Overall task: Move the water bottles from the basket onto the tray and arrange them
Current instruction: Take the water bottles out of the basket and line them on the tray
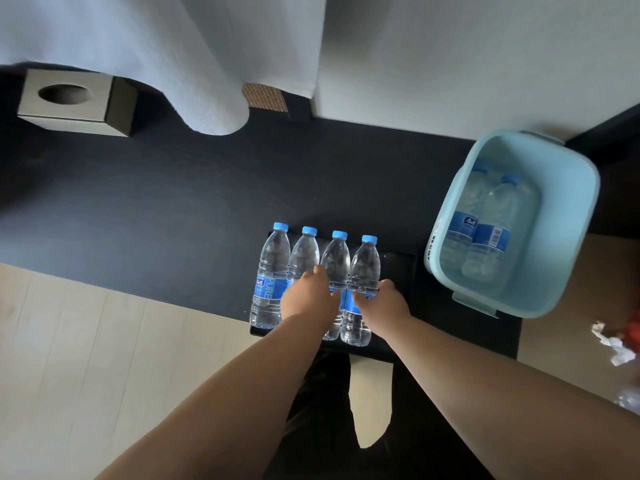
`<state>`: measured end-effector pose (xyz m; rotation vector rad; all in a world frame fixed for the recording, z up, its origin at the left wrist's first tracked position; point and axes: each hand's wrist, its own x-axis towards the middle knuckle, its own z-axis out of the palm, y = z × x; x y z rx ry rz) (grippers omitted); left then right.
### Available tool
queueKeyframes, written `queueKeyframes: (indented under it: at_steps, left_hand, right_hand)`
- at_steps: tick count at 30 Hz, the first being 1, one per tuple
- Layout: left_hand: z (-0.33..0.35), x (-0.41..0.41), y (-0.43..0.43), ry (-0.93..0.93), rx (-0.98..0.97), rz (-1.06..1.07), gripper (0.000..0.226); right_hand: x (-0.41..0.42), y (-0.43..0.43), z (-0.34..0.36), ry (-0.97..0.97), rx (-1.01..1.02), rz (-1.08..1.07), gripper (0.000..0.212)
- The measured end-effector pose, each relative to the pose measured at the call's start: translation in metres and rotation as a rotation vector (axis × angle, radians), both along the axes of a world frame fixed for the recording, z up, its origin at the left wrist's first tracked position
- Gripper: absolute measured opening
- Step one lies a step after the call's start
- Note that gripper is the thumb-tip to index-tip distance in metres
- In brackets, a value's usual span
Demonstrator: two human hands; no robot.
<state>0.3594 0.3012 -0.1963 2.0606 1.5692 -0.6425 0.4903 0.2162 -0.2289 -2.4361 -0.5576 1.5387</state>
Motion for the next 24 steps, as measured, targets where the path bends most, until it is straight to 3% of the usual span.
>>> queueKeyframes:
  at_steps: [6, 10, 14, 18, 24]
  left_hand:
    - [0.020, -0.013, 0.014, -0.023, 0.017, -0.108, 0.030]
    - [0.037, -0.009, 0.026, -0.044, -0.031, -0.125, 0.028]
    - [0.066, 0.022, 0.038, -0.099, -0.058, -0.163, 0.024]
    - [0.090, 0.073, 0.047, -0.165, -0.006, -0.217, 0.029]
    - [0.103, 0.149, 0.043, -0.214, 0.021, -0.330, 0.034]
  right_hand:
    - [0.014, 0.004, 0.022, -0.028, -0.078, 0.308, 0.048]
    - [0.033, 0.004, 0.049, -0.085, 0.004, 0.462, 0.056]
    - [0.063, 0.004, 0.090, -0.067, 0.103, 0.470, 0.052]
    - [0.111, -0.003, 0.122, -0.201, 0.167, 0.427, 0.043]
    - [0.189, -0.031, 0.128, -0.323, 0.107, 0.337, 0.045]
